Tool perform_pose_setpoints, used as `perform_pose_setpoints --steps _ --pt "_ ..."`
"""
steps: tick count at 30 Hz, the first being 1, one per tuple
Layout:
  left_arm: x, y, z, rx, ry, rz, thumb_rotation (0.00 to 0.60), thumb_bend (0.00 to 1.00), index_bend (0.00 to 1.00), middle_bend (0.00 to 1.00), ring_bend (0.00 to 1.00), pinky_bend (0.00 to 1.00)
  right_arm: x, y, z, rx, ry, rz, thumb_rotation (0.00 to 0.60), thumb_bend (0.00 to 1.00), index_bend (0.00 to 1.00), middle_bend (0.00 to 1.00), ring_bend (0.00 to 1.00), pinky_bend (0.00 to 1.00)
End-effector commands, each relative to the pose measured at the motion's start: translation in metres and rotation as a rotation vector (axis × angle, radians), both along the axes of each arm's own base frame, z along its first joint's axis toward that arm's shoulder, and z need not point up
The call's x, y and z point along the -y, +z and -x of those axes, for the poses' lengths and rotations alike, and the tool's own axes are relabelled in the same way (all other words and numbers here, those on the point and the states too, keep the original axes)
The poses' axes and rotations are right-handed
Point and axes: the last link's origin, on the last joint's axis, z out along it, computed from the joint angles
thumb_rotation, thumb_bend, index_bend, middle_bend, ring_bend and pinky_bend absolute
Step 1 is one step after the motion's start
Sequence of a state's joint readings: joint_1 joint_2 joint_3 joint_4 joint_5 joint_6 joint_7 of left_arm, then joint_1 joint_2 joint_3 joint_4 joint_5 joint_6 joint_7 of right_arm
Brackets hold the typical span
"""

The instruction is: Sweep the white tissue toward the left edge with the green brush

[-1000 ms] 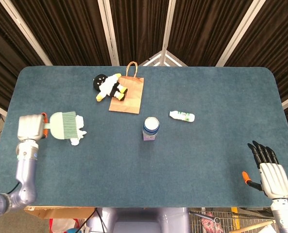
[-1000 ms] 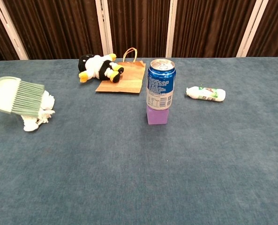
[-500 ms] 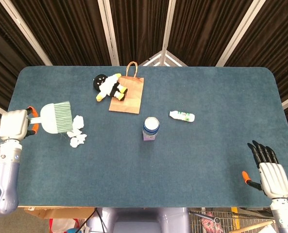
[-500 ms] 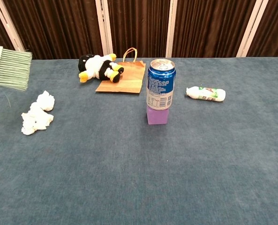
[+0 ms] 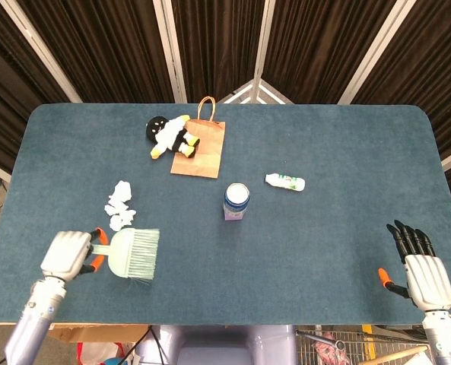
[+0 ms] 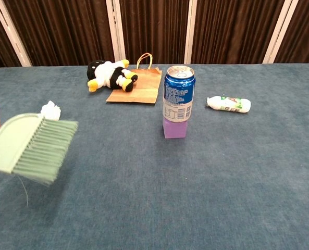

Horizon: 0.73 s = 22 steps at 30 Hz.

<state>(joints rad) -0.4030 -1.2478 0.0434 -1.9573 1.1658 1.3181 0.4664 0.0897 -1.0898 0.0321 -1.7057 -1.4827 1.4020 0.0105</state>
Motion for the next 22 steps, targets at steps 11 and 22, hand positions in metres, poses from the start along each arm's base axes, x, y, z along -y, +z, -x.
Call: perform_pose_setpoints --steps 11,22 --pt "0.024 -0.001 0.024 -0.138 0.093 0.108 0.6 0.04 0.0 0.08 0.12 0.27 -0.002 0.004 0.003 0.007 -0.01 0.007 0.6 0.36 0.0 0.0 0.0 0.04" --pt "0.05 0.074 0.064 -0.125 -0.1 -0.238 0.6 0.03 0.0 0.0 0.0 0.01 -0.002 0.008 0.005 -0.053 0.033 0.026 0.6 0.36 0.0 0.0 0.0 0.04"
